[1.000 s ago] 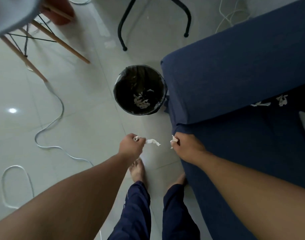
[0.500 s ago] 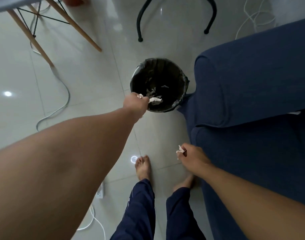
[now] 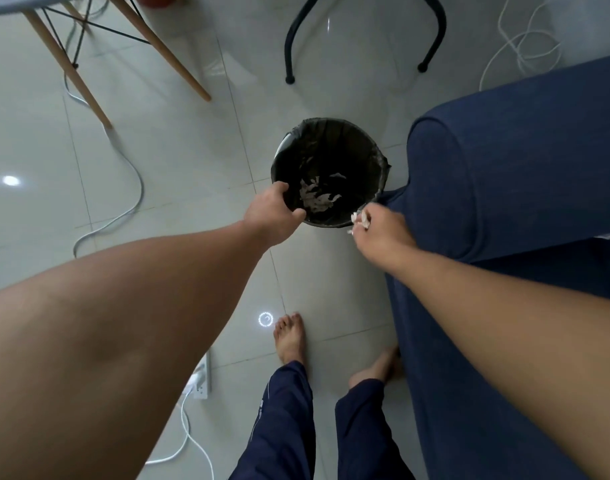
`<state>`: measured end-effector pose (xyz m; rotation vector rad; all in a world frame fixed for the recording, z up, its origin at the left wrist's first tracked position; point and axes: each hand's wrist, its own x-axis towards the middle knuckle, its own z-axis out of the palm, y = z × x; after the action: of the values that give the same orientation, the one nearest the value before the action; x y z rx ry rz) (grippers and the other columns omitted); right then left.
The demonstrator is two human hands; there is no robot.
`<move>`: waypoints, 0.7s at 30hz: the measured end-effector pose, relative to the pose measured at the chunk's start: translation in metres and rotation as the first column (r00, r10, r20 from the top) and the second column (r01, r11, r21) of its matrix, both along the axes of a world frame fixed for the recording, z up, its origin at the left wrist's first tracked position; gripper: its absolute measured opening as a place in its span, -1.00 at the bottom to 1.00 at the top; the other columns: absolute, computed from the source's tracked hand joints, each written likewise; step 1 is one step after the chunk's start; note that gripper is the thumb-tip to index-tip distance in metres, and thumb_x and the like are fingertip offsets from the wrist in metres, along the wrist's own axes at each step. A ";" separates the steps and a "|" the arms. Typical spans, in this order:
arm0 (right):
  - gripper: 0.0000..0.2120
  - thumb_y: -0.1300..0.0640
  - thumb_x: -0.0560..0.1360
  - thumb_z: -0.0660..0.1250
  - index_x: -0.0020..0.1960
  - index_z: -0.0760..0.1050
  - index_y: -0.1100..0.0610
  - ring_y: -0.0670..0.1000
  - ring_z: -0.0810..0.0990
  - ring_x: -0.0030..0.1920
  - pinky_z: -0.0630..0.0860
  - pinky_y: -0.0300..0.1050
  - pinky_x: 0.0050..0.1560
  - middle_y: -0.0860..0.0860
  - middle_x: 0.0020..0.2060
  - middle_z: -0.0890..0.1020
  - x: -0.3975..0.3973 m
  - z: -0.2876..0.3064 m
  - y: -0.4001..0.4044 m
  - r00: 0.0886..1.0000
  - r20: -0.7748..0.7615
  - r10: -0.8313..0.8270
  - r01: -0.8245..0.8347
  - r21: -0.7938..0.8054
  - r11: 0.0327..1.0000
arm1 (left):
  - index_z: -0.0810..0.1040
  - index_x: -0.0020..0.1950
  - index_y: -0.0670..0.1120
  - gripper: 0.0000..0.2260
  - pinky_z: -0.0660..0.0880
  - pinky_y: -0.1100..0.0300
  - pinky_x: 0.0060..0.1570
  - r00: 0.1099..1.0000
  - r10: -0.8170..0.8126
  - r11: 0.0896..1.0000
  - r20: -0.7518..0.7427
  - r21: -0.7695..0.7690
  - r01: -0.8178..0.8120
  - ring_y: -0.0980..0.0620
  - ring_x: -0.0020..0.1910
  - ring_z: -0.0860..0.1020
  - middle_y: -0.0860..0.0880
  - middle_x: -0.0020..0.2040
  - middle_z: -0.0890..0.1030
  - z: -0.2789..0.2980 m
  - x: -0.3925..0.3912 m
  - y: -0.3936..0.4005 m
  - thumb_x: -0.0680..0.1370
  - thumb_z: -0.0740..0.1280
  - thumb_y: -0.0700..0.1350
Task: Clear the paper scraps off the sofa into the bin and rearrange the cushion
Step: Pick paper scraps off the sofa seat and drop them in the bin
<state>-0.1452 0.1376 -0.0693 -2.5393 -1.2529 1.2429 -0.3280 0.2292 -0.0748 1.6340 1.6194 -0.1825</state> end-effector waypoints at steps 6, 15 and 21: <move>-0.92 0.08 0.59 0.25 -0.04 0.46 0.07 0.15 0.55 -0.11 0.53 -0.01 -0.14 0.04 -0.11 0.57 -0.008 0.014 0.052 0.998 0.056 -0.018 0.013 0.095 0.995 | 0.30 0.58 -0.04 -0.41 0.40 0.08 0.29 0.975 -0.204 0.978 -0.088 0.020 0.206 -0.10 0.42 0.42 -0.08 0.45 0.48 0.006 -0.012 0.004 0.58 0.36 0.04; -0.45 -0.01 0.61 0.29 0.56 0.27 0.01 0.24 0.41 0.44 0.41 0.10 0.41 0.13 0.46 0.45 -0.016 0.019 0.049 0.997 -0.044 0.063 -0.066 -0.051 0.997 | 0.31 0.56 -0.04 -0.41 0.43 0.07 0.25 0.966 -0.242 0.969 -0.088 0.031 0.246 -0.11 0.39 0.45 -0.08 0.42 0.51 0.012 -0.013 0.001 0.56 0.37 0.04; -0.43 -0.04 0.62 0.27 0.59 0.27 0.04 0.22 0.38 0.47 0.41 0.08 0.40 0.12 0.52 0.39 -0.014 0.023 0.013 0.991 -0.100 0.083 -0.099 -0.165 0.981 | 0.27 0.57 -0.02 -0.39 0.48 0.04 0.21 0.950 -0.293 0.956 -0.111 -0.018 0.293 -0.11 0.35 0.49 -0.06 0.41 0.51 0.017 -0.014 -0.008 0.57 0.37 0.08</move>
<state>-0.1597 0.1503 -0.0462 -2.5265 -1.3101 1.5307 -0.3424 0.2207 -0.0580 1.8879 1.4489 -0.4361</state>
